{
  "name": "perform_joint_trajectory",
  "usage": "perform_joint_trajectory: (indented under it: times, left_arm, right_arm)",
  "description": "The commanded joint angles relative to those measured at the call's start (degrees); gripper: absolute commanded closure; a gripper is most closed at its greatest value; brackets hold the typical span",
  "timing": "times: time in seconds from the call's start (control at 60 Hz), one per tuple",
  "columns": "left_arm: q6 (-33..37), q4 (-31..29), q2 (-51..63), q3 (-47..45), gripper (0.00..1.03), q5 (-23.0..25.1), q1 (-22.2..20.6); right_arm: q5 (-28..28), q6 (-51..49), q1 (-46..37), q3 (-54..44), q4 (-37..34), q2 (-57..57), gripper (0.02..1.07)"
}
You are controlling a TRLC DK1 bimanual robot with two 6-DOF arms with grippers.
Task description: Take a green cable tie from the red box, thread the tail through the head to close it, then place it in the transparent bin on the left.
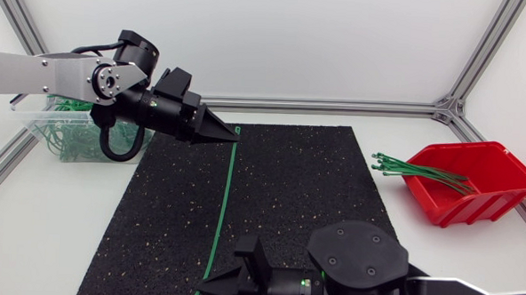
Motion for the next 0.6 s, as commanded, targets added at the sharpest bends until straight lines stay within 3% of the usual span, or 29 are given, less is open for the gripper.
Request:
perform_joint_trajectory:
  times: [0.0, 0.117, 0.2, 0.25, 0.383, 0.467, 0.583]
  left_arm:
    - [1.6, -0.2, -2.0, -1.6, 0.99, 0.8, 0.2]
    - [3.5, -0.1, -4.5, -4.2, 0.99, 0.9, 0.5]
    - [3.9, 2.5, -7.5, -7.2, 0.99, 1.2, 0.6]
    - [2.7, 6.2, -9.9, -10.1, 0.99, 1.2, 0.5]
    - [-8.5, 24.8, -16.9, -19.5, 0.99, 1.1, -0.2]
    - [-16.4, 34.8, -20.4, -23.8, 0.99, 0.8, -0.9]
    - [-20.7, 39.1, -26.1, -27.9, 0.99, -1.3, -3.2]
  right_arm:
    - [-0.1, 2.3, 1.2, -1.2, 0.1, -0.8, 1.01]
    - [-4.3, 12.5, -0.5, 2.5, -6.9, -3.7, 1.01]
    - [-14.1, 26.0, -5.1, 6.9, -13.7, -5.8, 1.01]
    - [-19.4, 33.0, -8.9, 9.3, -15.3, -6.1, 1.01]
    - [-36.2, 55.3, -21.1, 18.0, -23.3, -4.5, 1.01]
    - [-41.4, 60.7, -24.0, 19.1, -24.4, -4.7, 1.01]
    - [-45.9, 64.2, -24.0, 19.5, -31.0, -9.5, 1.01]
